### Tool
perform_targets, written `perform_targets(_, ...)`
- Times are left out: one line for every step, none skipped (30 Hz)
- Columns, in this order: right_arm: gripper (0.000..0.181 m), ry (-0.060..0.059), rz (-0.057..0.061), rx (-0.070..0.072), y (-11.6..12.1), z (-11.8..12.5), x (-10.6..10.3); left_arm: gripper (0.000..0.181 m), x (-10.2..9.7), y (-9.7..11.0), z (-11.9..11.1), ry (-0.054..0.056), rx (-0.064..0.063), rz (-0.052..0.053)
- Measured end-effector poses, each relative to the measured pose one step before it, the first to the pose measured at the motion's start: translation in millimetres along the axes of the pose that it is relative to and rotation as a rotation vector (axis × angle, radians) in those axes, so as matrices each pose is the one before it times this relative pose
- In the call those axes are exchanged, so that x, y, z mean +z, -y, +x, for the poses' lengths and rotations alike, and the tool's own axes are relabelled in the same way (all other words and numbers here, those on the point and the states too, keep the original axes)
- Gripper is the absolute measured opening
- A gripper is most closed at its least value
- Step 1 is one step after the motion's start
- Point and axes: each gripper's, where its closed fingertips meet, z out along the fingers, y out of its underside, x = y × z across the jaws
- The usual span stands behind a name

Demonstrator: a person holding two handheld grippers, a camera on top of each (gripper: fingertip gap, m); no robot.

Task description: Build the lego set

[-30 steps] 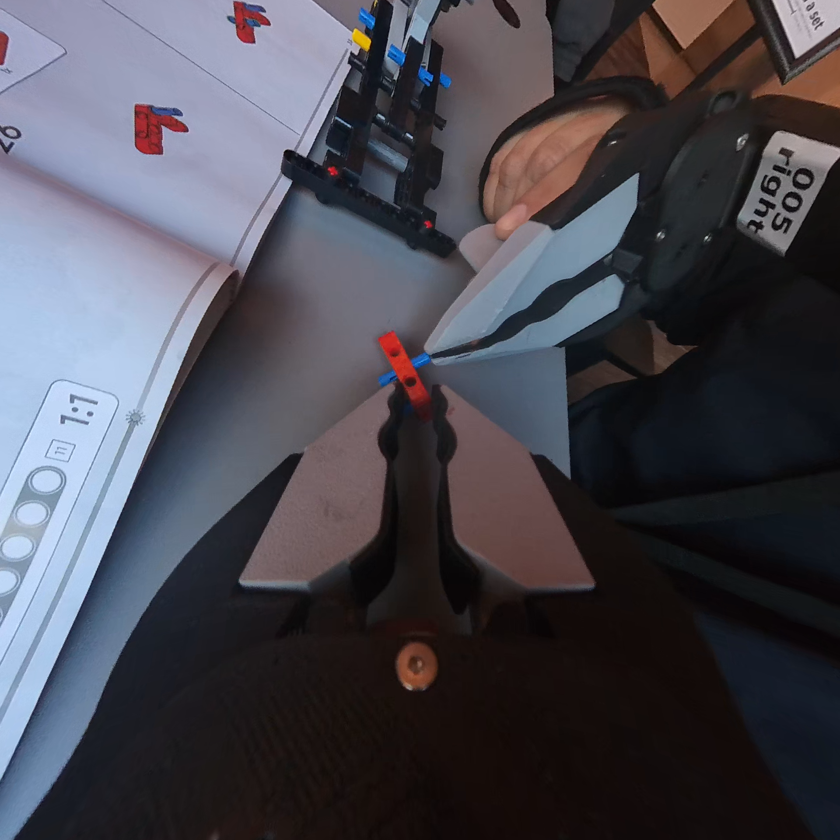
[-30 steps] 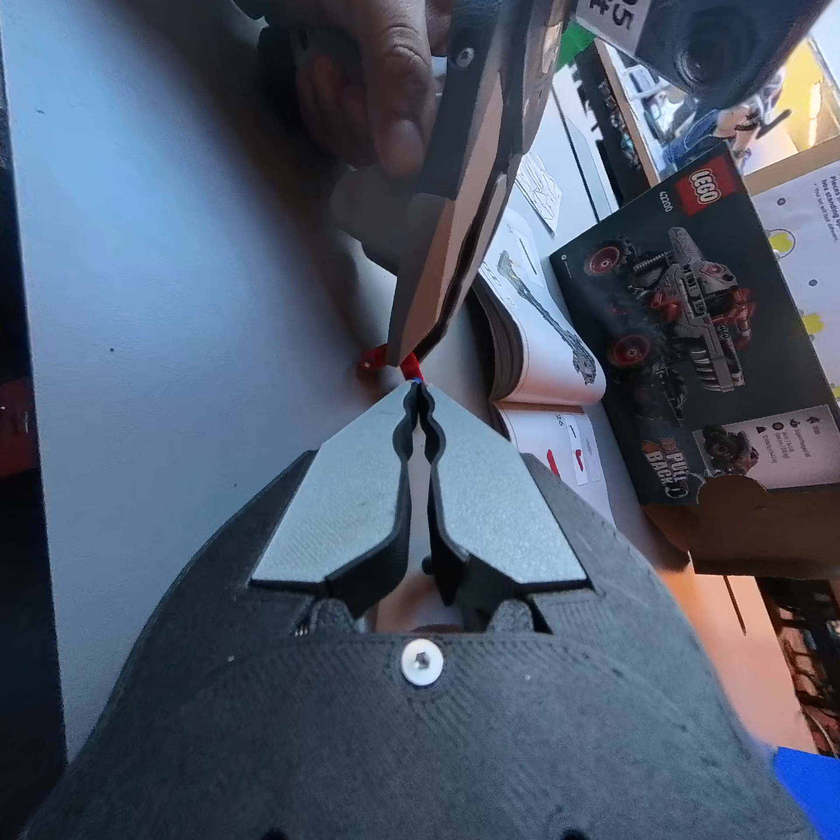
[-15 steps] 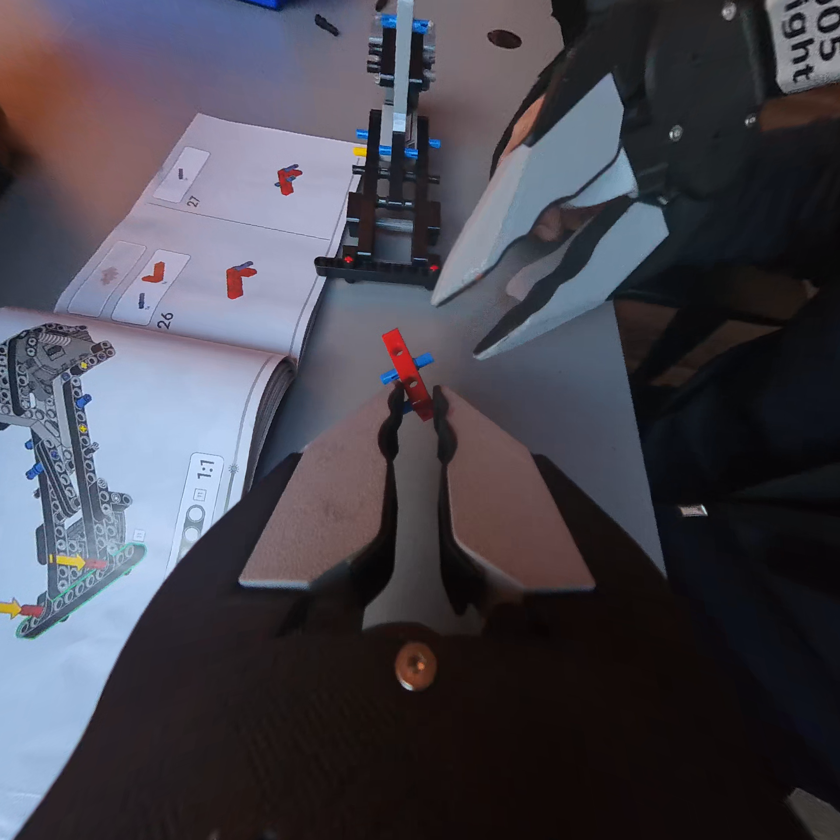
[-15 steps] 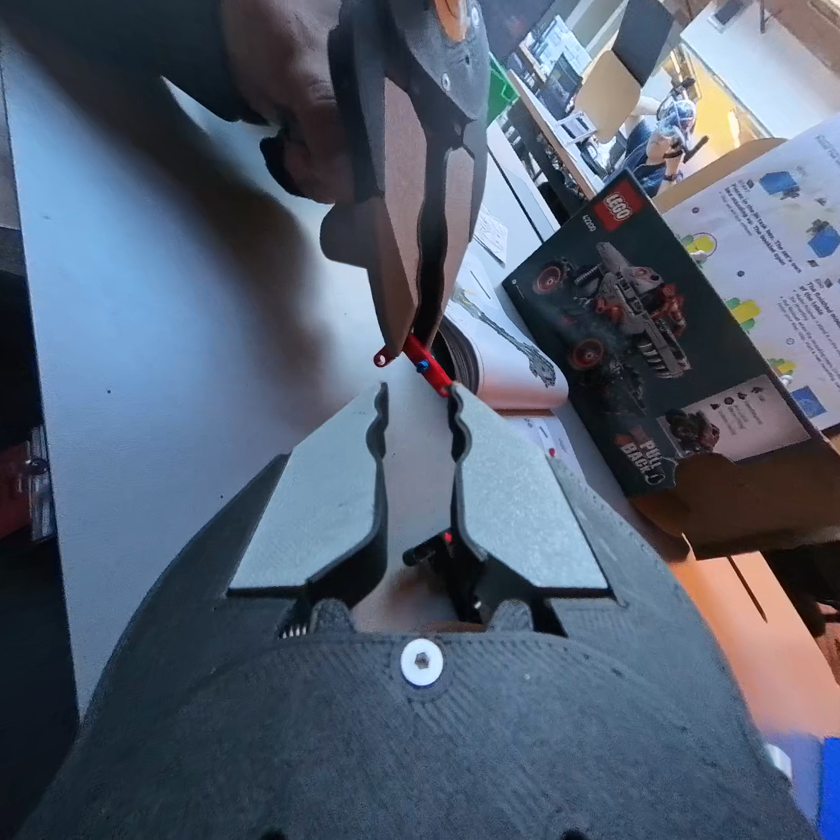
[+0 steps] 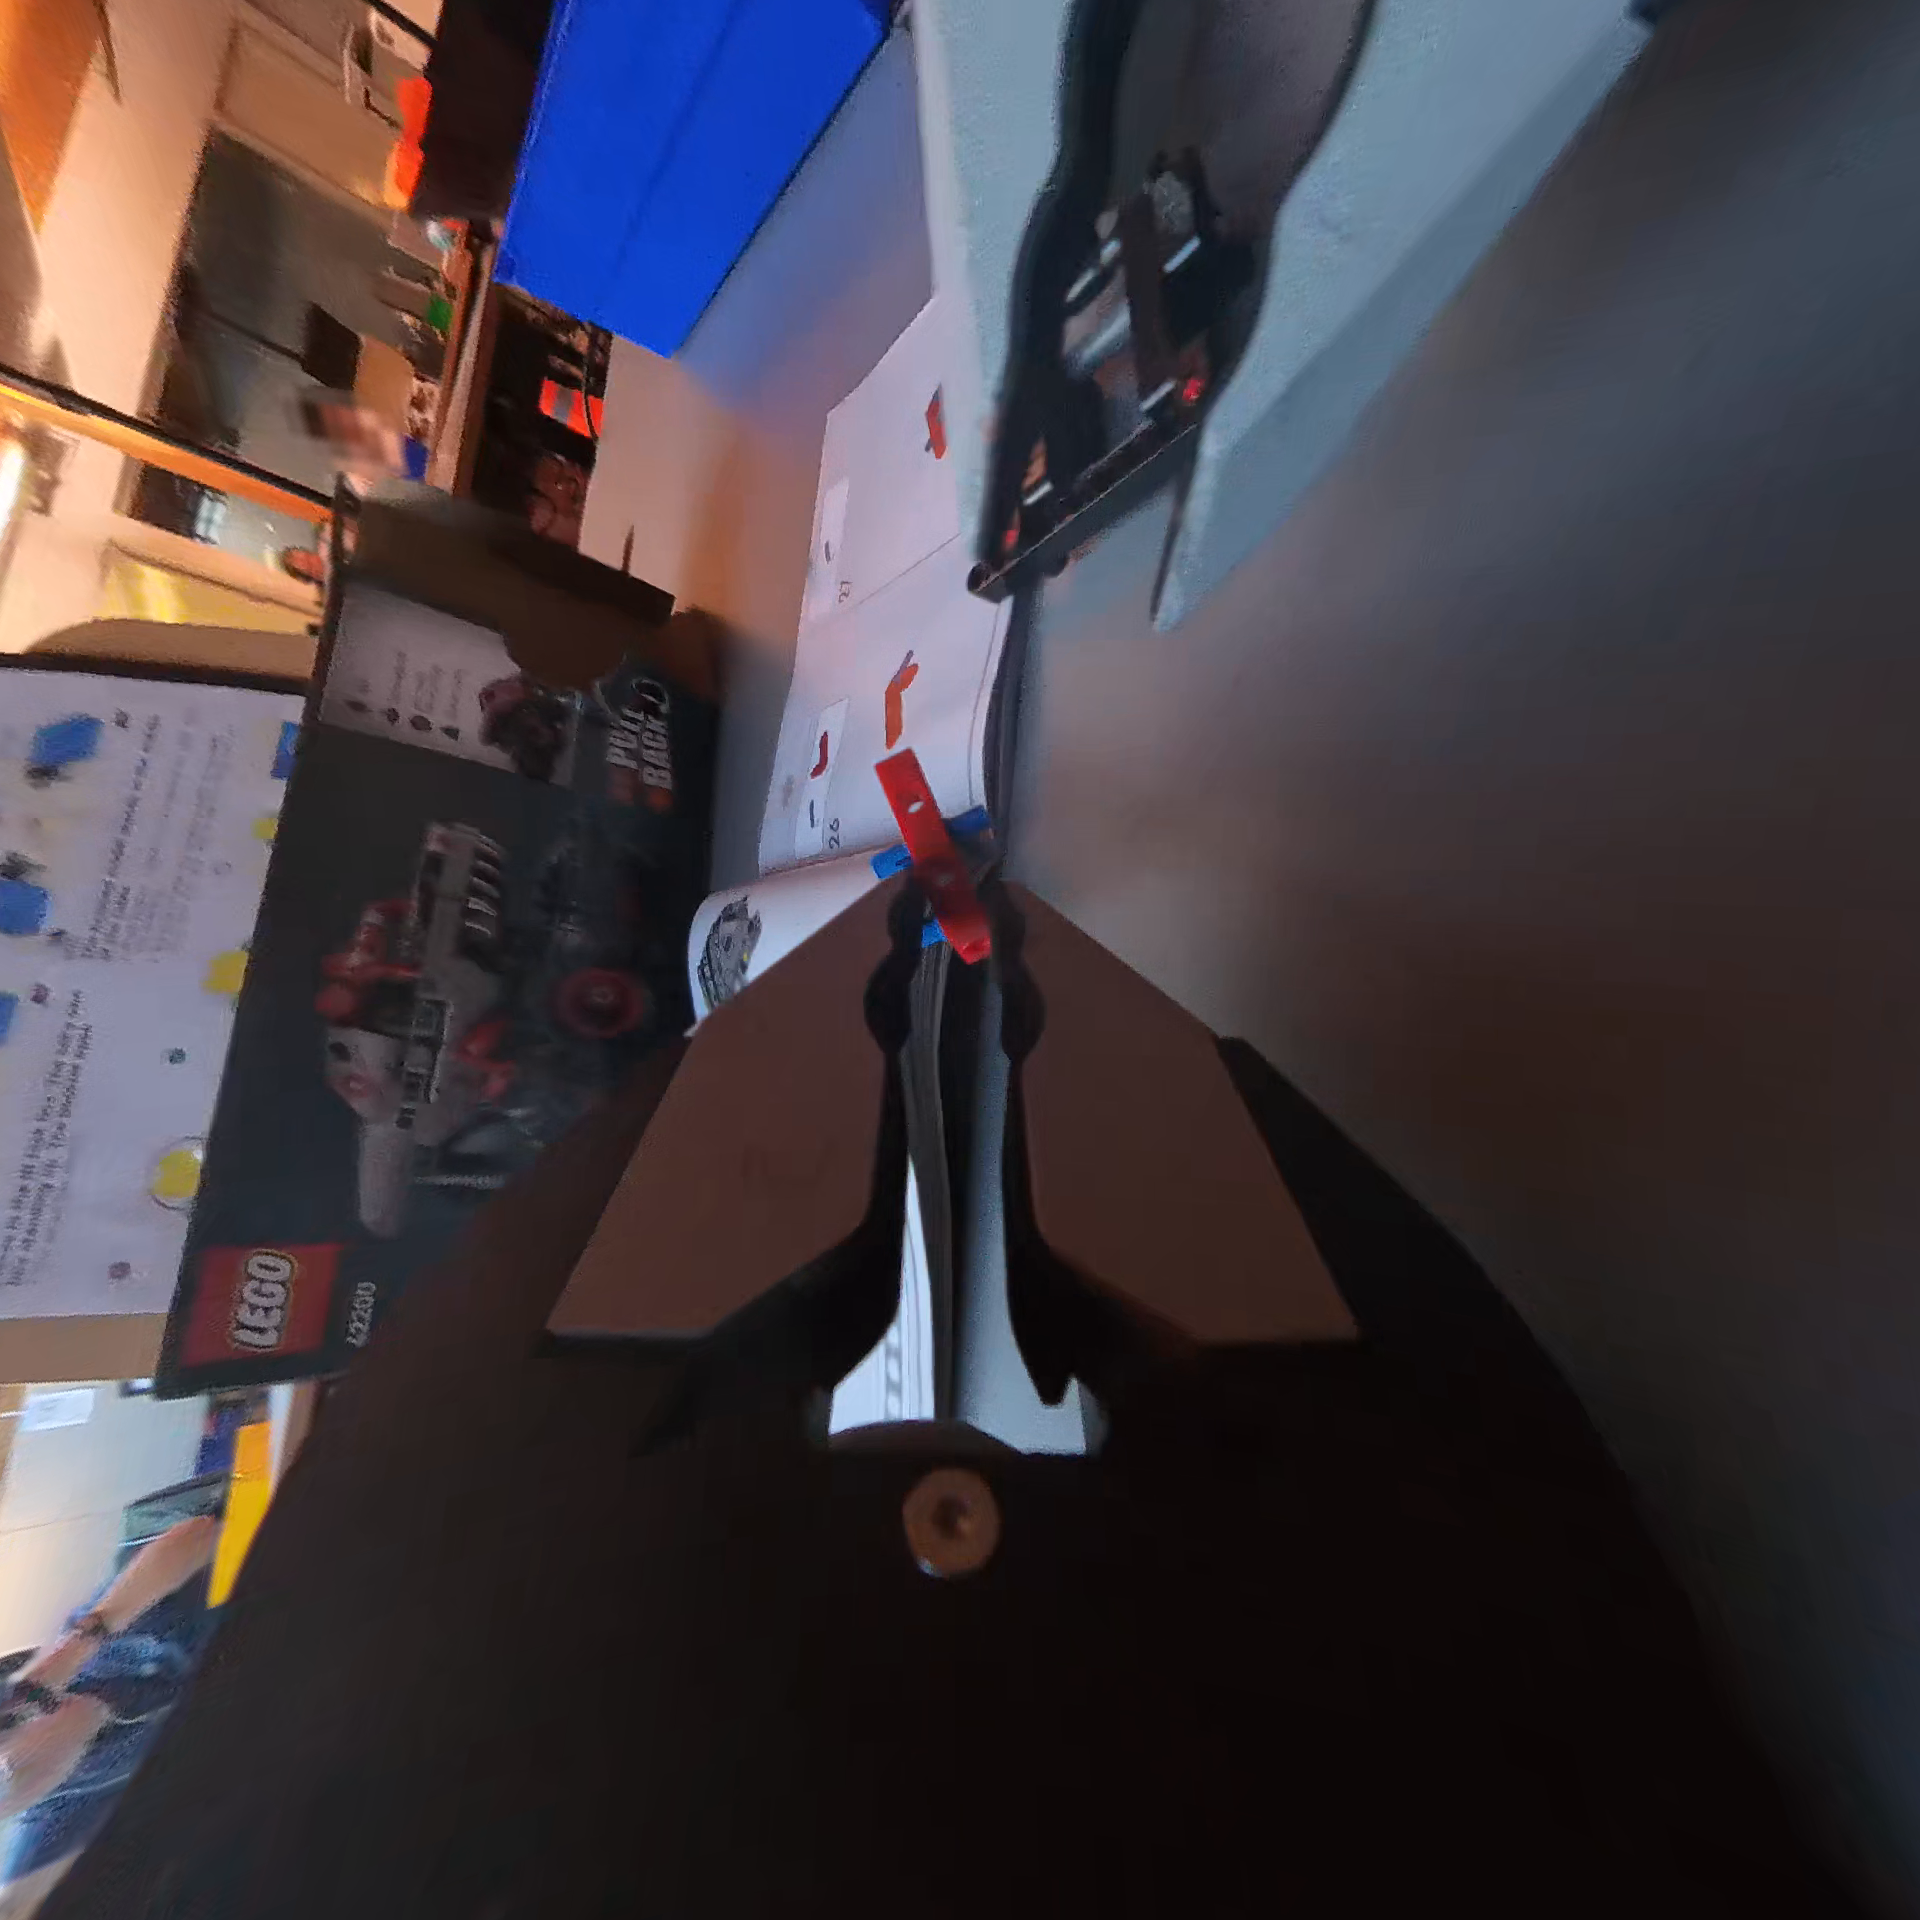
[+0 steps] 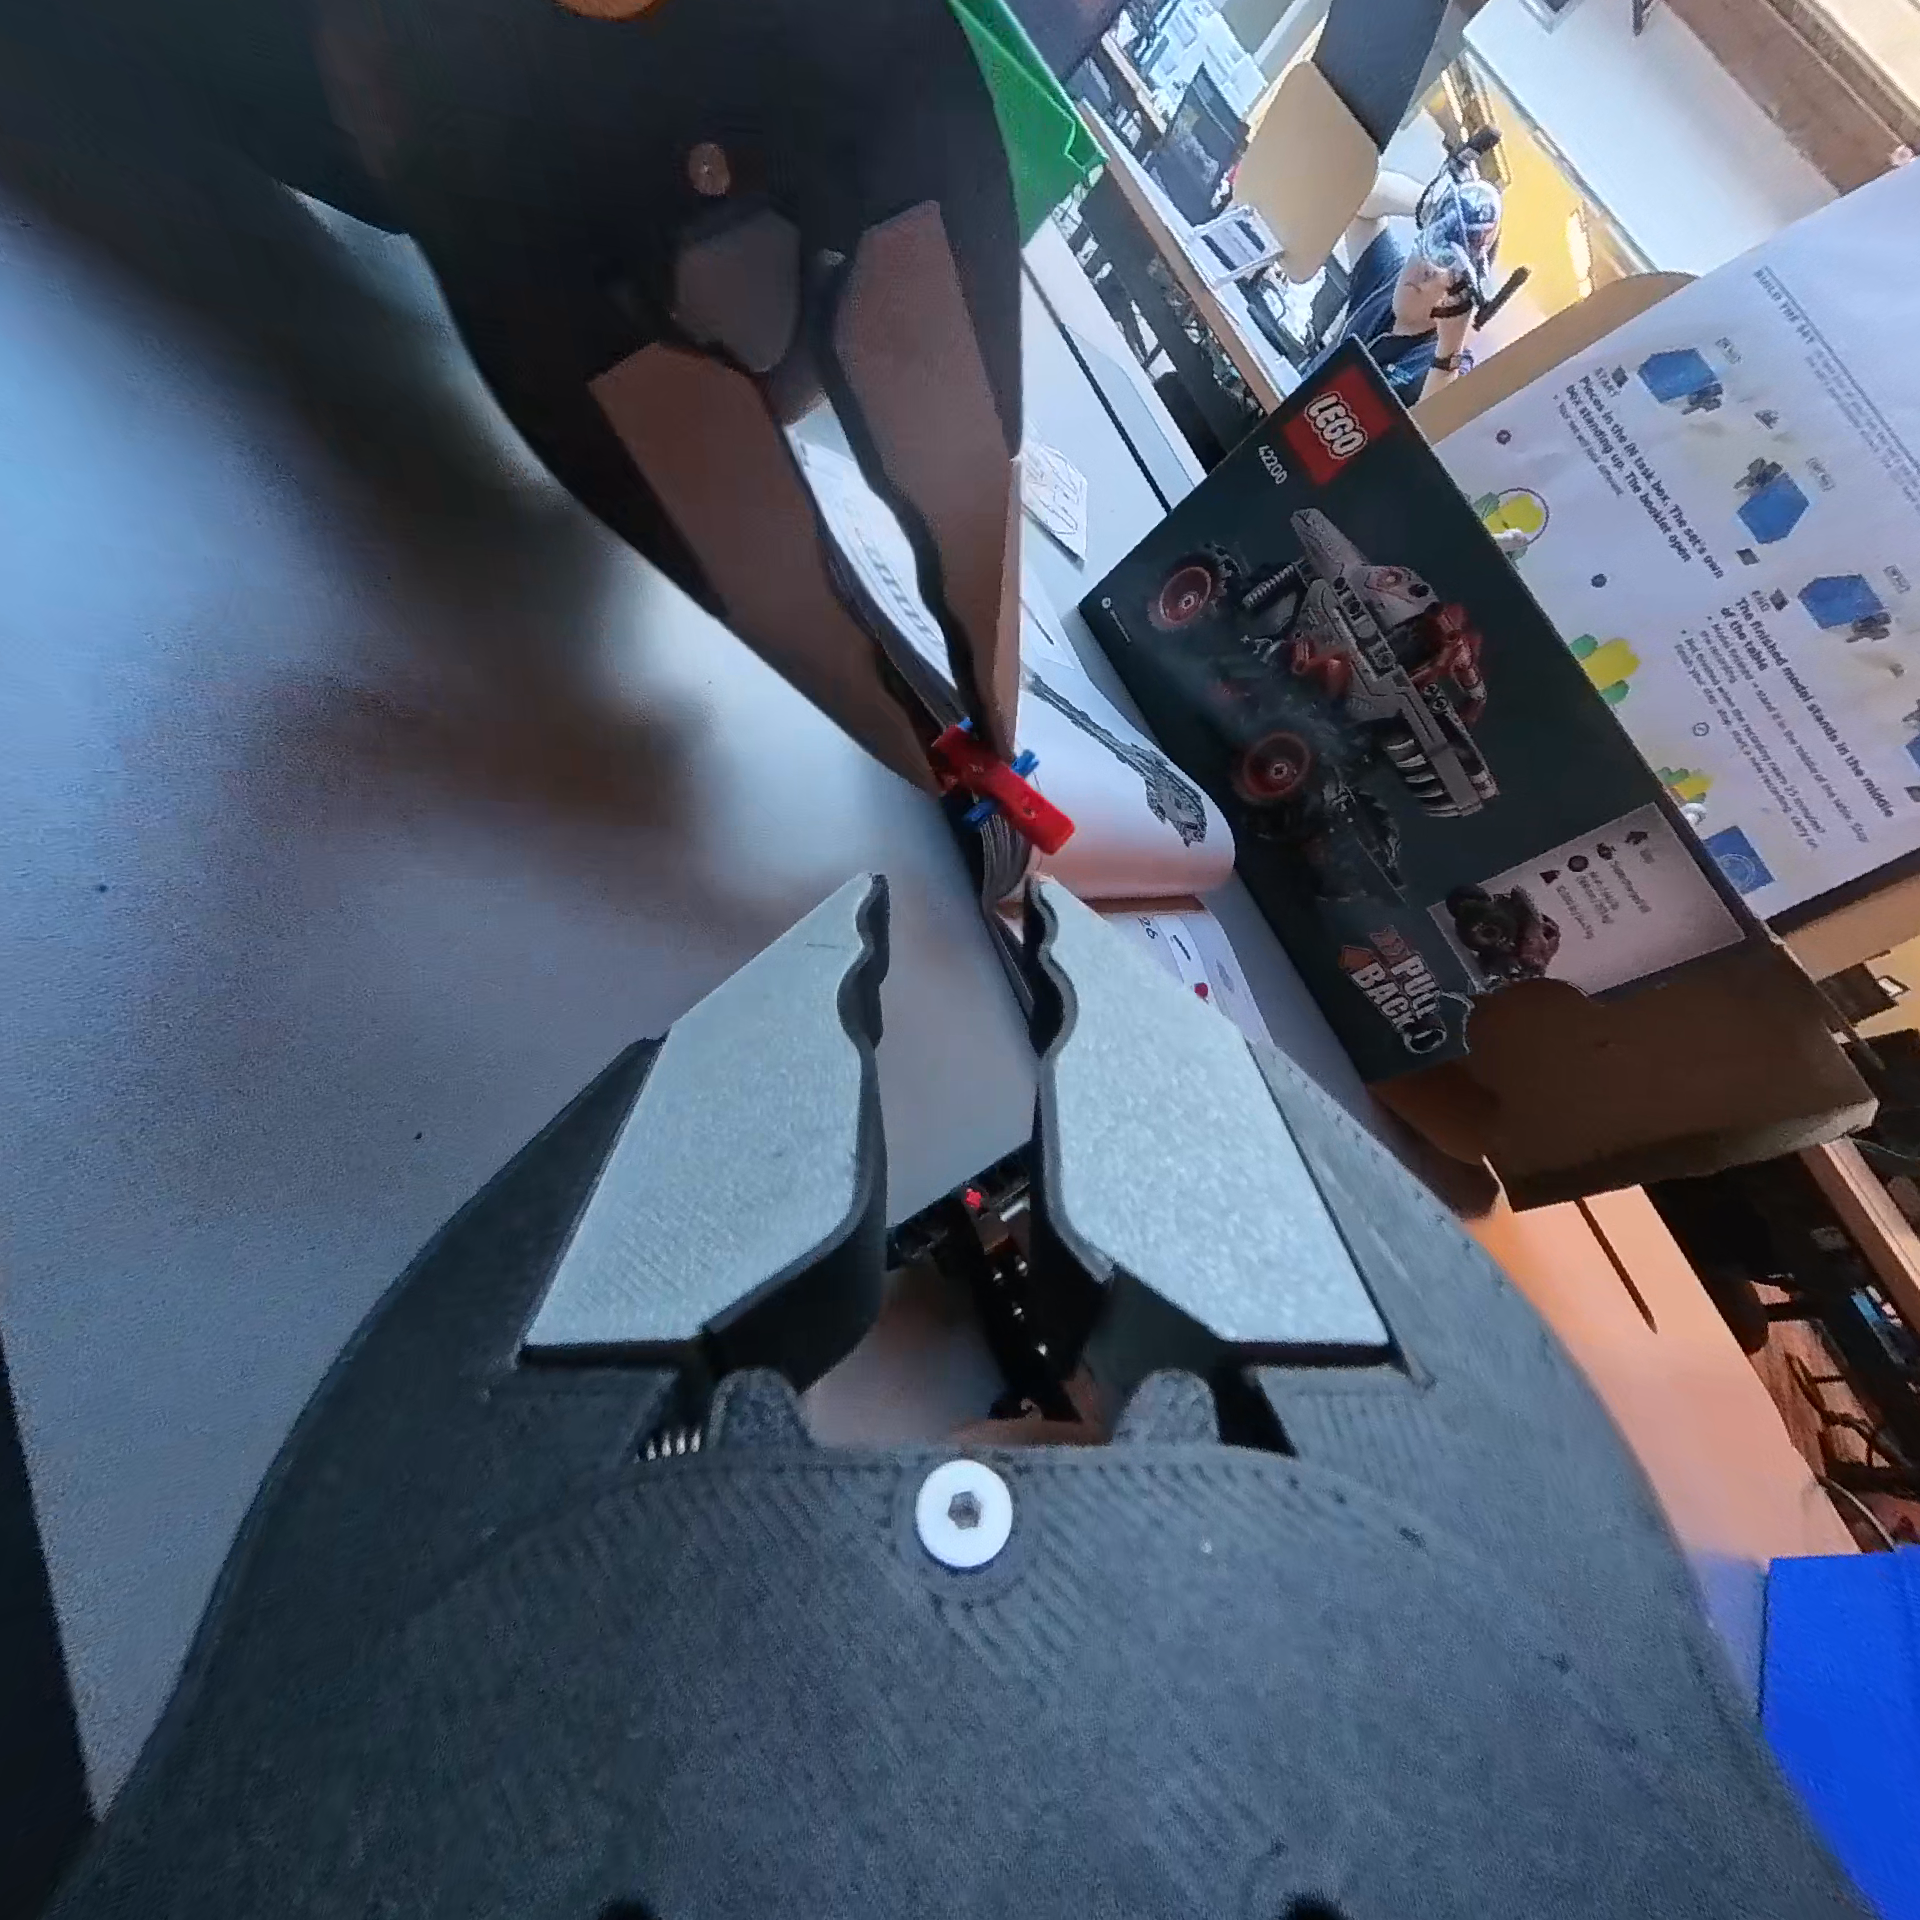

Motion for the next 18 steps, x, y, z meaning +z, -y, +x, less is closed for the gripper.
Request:
perform_targets(0.022, -0.0020, -0.0020, 0.0010, -0.44, 0.37, 0.15, 0.009, 0.47, 0.88, 1.71, 0.0000, 0.0093, -0.0031)
perform_targets(0.022, -0.0017, -0.0020, 0.0011, -0.37, 0.39, 0.12, 0.009, 0.23, 0.54, 1.04, -0.0042, -0.0085, -0.0014)
perform_targets(0.022, -0.0016, -0.0013, 0.0011, -0.24, 0.44, 0.05, 0.008, 0.13, 0.67, 0.73, -0.0085, -0.0174, 0.0036)
perform_targets(0.022, -0.0030, -0.0005, 0.0007, -0.05, 0.51, -0.04, 0.008, -0.08, 0.22, -0.07, -0.0068, -0.0164, 0.0046)
perform_targets(0.022, -0.0024, 0.0001, 0.0012, -0.12, 0.55, -0.03, 0.008, -0.54, -0.05, -1.14, -0.0004, -0.0131, 0.0048)
perform_targets(0.022, -0.0030, -0.0006, 0.0021, -0.03, 0.69, -0.04, 0.009, -0.55, -0.09, -1.18, -0.0010, -0.0138, 0.0045)
perform_targets(0.022, -0.0053, -0.0010, 0.0030, -0.29, 1.19, -0.07, 0.008, -0.51, -0.08, -0.94, -0.0017, -0.0155, 0.0031)
perform_targets(0.022, -0.0037, -0.0007, 0.0042, -0.23, 1.02, -0.05, 0.008, -0.48, 0.52, -0.07, -0.0075, -0.0183, 0.0047)
perform_targets(0.022, -0.0009, 0.0006, 0.0053, -0.18, 0.65, -0.10, 0.009, -0.55, 1.58, 1.01, -0.0149, -0.0232, 0.0104)
perform_targets(0.022, -0.0010, 0.0009, 0.0051, 0.03, 0.66, -0.05, 0.007, -0.73, 1.83, 1.01, -0.0146, -0.0239, 0.0124)
perform_targets(0.022, -0.0021, 0.0008, 0.0036, 0.05, 0.69, -0.09, 0.010, -0.60, 1.92, 0.70, -0.0125, -0.0245, 0.0119)
perform_targets(0.022, -0.0033, 0.0020, 0.0019, 0.35, 0.69, -0.31, 0.009, -0.67, 1.98, 1.54, -0.0186, -0.0271, 0.0123)
perform_targets(0.022, -0.0036, 0.0037, 0.0010, 0.69, 0.77, -0.34, 0.009, -0.46, 2.18, 1.65, -0.0208, -0.0320, 0.0137)
perform_targets(0.022, -0.0037, 0.0032, 0.0016, 0.49, 0.77, -0.31, 0.009, -0.45, 2.25, 1.44, -0.0216, -0.0359, 0.0150)
perform_targets(0.022, -0.0024, 0.0019, 0.0020, 0.34, 0.62, -0.52, 0.009, -0.31, 1.69, 2.49, -0.0307, -0.0400, 0.0125)
perform_targets(0.022, -0.0053, 0.0056, 0.0014, 1.04, 1.06, -0.90, 0.009, -0.16, 1.05, 2.80, -0.0357, -0.0458, 0.0087)
perform_targets(0.023, -0.0092, 0.0135, -0.0003, 2.29, 1.48, -1.74, 0.009, -0.35, 0.88, 2.65, -0.0375, -0.0498, 0.0082)
perform_targets(0.022, -0.0129, 0.0176, 0.0010, 3.10, 2.21, -2.16, 0.009, -0.29, 1.05, 2.58, -0.0381, -0.0519, 0.0104)
